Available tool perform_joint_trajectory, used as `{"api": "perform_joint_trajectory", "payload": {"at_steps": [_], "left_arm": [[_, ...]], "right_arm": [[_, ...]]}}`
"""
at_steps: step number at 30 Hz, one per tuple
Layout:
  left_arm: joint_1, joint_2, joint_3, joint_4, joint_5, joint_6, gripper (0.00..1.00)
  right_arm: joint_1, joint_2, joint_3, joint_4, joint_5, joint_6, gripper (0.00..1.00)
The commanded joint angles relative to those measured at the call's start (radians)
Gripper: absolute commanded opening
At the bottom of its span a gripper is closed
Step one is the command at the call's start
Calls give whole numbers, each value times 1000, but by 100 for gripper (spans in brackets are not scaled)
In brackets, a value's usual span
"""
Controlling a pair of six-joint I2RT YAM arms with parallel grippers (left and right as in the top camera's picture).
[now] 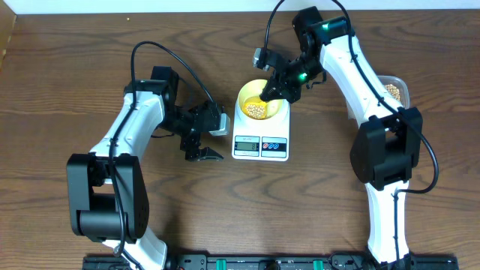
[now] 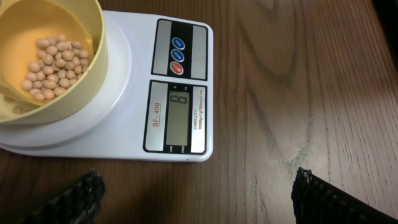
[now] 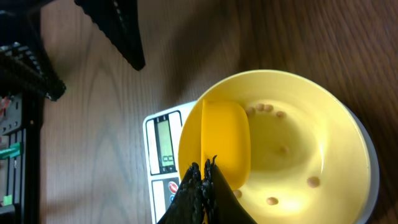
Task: Scoop item into bowl and weigh 50g on scale
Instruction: 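Tilt the scoop with the right gripper to pour soybeans into the bowl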
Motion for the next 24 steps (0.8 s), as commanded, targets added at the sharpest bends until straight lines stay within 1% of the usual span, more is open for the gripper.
{"api": "perform_joint_trajectory", "payload": {"at_steps": [1, 6, 11, 19, 24], "left_arm": [[2, -6, -2, -5, 6, 9, 98], [2, -6, -2, -5, 6, 9, 98], [2, -6, -2, -5, 6, 9, 98], [2, -6, -2, -5, 6, 9, 98], [2, -6, -2, -5, 6, 9, 98]], "right_arm": [[4, -40, 18, 3, 6, -19, 1], [-4, -46, 48, -1, 31, -19, 1], [-7, -93, 66, -3, 71, -21, 1], [-7, -143, 66, -3, 128, -105, 1], [-7, -158, 66, 2, 159, -106, 1]]}}
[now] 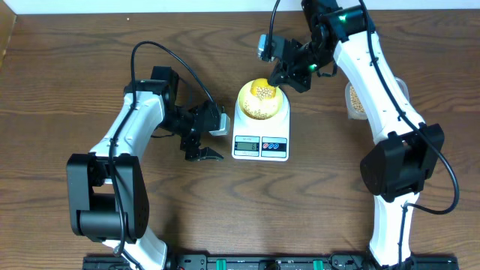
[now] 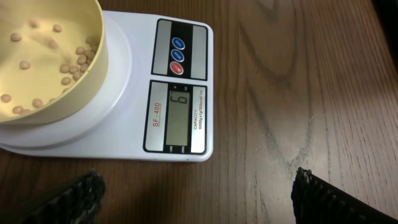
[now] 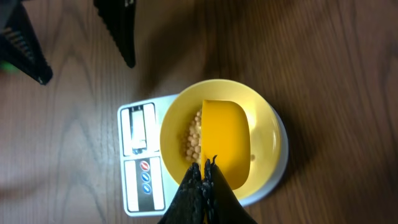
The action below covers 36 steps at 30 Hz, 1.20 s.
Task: Scoop item into bowl and weigh 50g on scale
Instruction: 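Tilt the scoop with the right gripper to pour soybeans into the bowl, then carry the empty scoop with the right gripper back to the tub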
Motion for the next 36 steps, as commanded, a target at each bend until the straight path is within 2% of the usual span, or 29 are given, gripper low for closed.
{"api": "perform_joint_trajectory", "payload": {"at_steps": [1, 14, 26, 36], "left_arm": [[2, -6, -2, -5, 5, 9, 98], [2, -6, -2, -5, 5, 9, 98], [2, -6, -2, -5, 5, 9, 98], [2, -6, -2, -5, 5, 9, 98]], "right_arm": [[-4, -32, 19, 3, 24, -30, 1], [-2, -78, 19, 28, 39, -68, 1], [15, -97, 19, 29, 42, -184, 1], [21, -97, 19, 34, 61, -195, 1]]}}
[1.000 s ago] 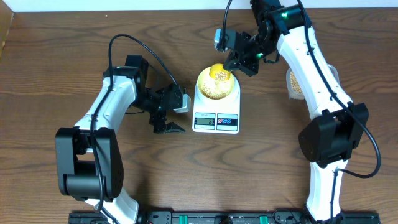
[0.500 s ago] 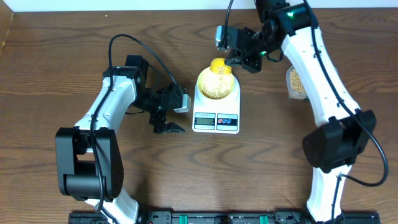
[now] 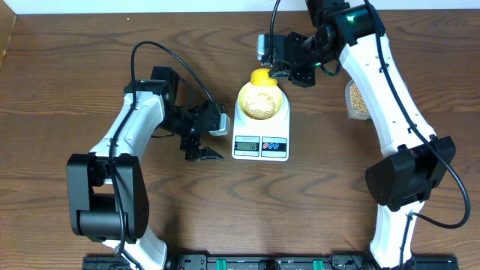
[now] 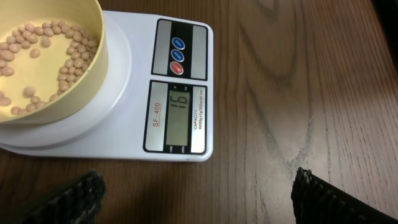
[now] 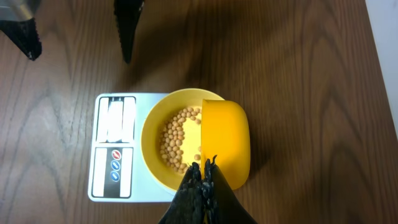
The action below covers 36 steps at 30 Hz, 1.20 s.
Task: Scoop item into bowl and weigh 50g on scale
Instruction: 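Carry the empty scoop with the right gripper back to the tub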
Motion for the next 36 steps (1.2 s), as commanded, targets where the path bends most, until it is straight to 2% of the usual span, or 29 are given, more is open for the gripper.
{"api": "perform_joint_trajectory", "payload": {"at_steps": [1, 17, 33, 36], "left_arm": [[2, -6, -2, -5, 5, 9, 98], [2, -6, -2, -5, 5, 9, 98], [2, -6, -2, -5, 5, 9, 98], [2, -6, -2, -5, 5, 9, 98]], "right_arm": [[6, -19, 18, 8, 16, -22, 1], [-39, -18, 17, 114, 59, -20, 1], [-125, -18, 17, 140, 59, -19, 1], [-153, -18, 17, 137, 60, 26, 1]]}}
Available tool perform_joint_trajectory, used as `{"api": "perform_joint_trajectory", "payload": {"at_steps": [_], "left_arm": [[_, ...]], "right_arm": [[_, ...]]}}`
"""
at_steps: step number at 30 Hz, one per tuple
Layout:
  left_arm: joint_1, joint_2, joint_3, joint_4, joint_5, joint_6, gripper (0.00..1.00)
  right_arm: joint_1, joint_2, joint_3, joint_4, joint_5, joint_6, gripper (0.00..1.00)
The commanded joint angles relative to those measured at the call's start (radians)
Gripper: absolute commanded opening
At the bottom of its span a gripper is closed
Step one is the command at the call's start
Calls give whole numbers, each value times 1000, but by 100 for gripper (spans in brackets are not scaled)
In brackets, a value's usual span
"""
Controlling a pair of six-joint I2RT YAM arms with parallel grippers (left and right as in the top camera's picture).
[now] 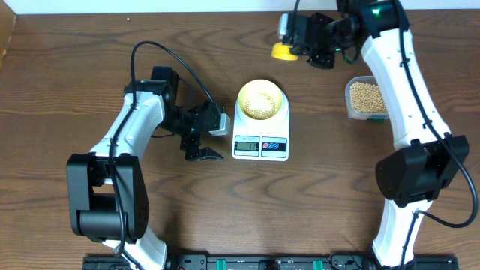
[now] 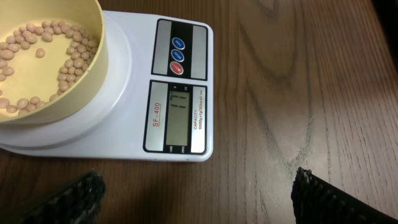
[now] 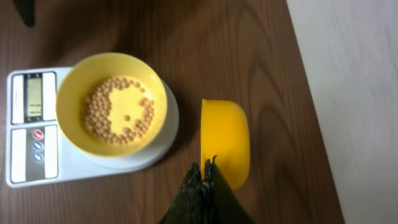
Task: Scoop item into bowl and weigh 50g on scale
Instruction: 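Carry the empty scoop with the right gripper back to the tub, then dip the scoop into the soybeans with the right gripper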
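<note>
A yellow bowl (image 1: 261, 100) holding a layer of beige beans sits on the white scale (image 1: 260, 141); the bowl (image 3: 112, 102) also shows in the right wrist view. My right gripper (image 1: 304, 37) is shut on a yellow scoop (image 1: 283, 51), held high near the table's far edge, up and right of the bowl. That scoop (image 3: 225, 143) looks empty. The scale's display (image 2: 177, 116) is too faint to read. My left gripper (image 2: 199, 199) hangs open over bare wood just left of the scale, nothing between its fingers.
A clear container of beans (image 1: 367, 97) stands to the right of the scale. The table's far edge (image 3: 323, 93) lies close beside the scoop. Bare wood (image 2: 298, 93) spreads around the scale.
My right gripper has carried the scoop from the bowl's far rim up and to the right, away from the scale. The display read 16 then and is unreadable now. The left arm is unchanged.
The scoop first sat low inside the bowl, display at 8. Then it stood tilted over the bowl with beans beneath it, display at 6. Afterwards it was at the bowl's far rim, display 16. Now it is held away to the upper right.
</note>
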Motion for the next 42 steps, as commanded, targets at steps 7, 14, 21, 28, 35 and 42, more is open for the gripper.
{"api": "perform_joint_trajectory", "payload": {"at_steps": [7, 14, 21, 28, 35, 42], "left_arm": [[2, -6, -2, -5, 6, 9, 98], [2, -6, -2, -5, 6, 9, 98], [2, -6, -2, -5, 6, 9, 98], [2, -6, -2, -5, 6, 9, 98], [2, -6, -2, -5, 6, 9, 98], [2, -6, -2, -5, 6, 9, 98]], "right_arm": [[-105, -18, 17, -9, 85, 219, 1], [-181, -18, 17, -9, 233, 520, 1], [-196, -23, 35, -94, 542, 685, 1], [-196, -23, 103, -226, 596, 686, 1], [-210, -21, 111, -291, 600, 746, 1], [-258, -3, 105, -305, 591, 872, 1]]}}
